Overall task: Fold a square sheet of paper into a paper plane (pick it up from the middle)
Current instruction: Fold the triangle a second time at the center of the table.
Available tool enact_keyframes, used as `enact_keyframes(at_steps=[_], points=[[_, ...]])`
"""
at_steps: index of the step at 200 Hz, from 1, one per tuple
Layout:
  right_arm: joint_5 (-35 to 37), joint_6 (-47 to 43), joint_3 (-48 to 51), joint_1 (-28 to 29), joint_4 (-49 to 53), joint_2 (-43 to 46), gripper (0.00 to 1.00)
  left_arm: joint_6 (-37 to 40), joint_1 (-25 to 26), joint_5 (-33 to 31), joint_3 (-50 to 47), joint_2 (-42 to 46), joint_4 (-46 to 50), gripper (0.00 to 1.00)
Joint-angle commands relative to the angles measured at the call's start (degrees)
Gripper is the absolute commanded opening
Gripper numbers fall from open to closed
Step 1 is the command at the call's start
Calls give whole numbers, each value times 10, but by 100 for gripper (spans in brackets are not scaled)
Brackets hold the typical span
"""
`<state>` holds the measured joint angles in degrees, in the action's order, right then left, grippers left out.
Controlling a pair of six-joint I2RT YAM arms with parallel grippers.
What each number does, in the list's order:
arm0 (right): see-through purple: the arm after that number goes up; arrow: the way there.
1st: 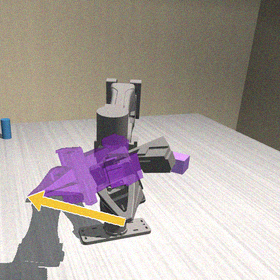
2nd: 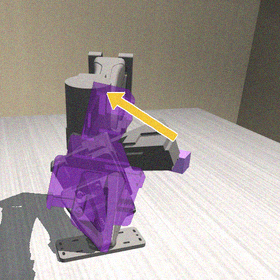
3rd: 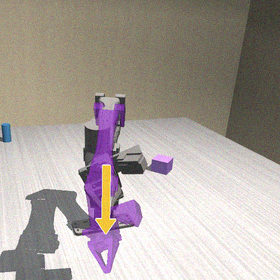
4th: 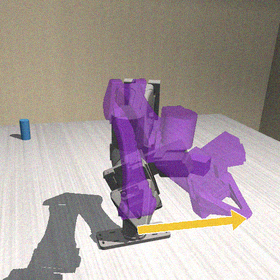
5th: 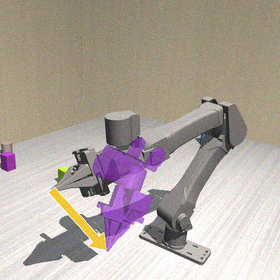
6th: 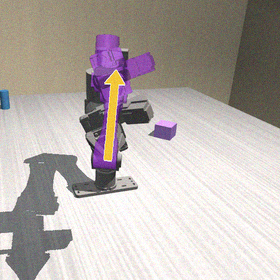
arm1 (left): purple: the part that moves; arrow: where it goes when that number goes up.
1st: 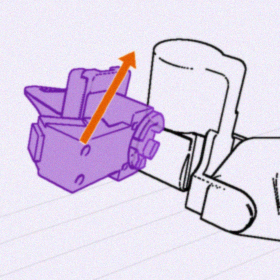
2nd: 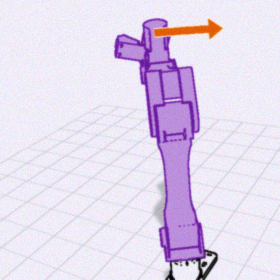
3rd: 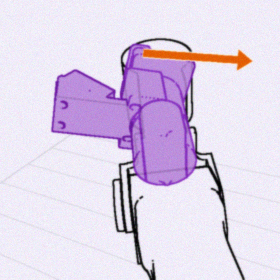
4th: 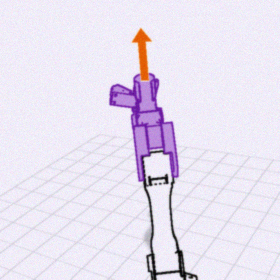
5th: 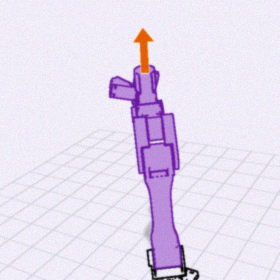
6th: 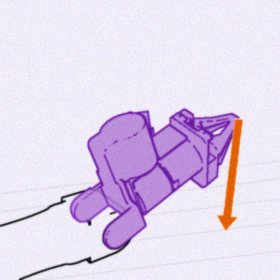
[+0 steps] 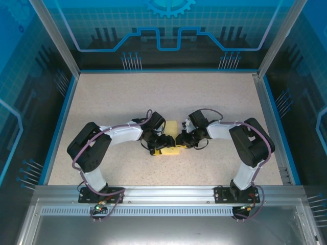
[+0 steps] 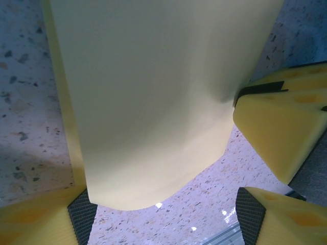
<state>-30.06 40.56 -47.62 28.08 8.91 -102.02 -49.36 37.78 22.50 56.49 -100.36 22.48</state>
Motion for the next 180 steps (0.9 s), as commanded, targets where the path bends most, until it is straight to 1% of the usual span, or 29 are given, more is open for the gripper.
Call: enact_keyframes(at_steps=[1,40,60,73,90,112,134,148,161,180], points=[[67,2,30,3,1,-59,23,9,5,-16,13,8,-2,76],[67,1,28,3,1,-61,23,34,-2,-42,25,19,-11,75],[66,0,28,3,1,-61,23,39,-10,-39,22,16,-27,72],[66,0,28,3,1,-61,23,37,-12,-32,19,13,-39,68],[64,1,29,3,-2,-59,23,33,-13,-29,16,11,-42,59],[56,4,27,2,-14,-50,23,27,-13,-40,5,11,-27,41],[43,7,18,3,-26,-22,23,29,-13,-62,-3,13,1,29],[42,8,8,5,-28,3,23,26,-14,-69,-11,19,6,25],[46,6,2,7,-28,25,23,25,-15,-73,-17,23,8,24],[53,1,-8,10,-22,46,23,27,-16,-69,-22,29,3,19]])
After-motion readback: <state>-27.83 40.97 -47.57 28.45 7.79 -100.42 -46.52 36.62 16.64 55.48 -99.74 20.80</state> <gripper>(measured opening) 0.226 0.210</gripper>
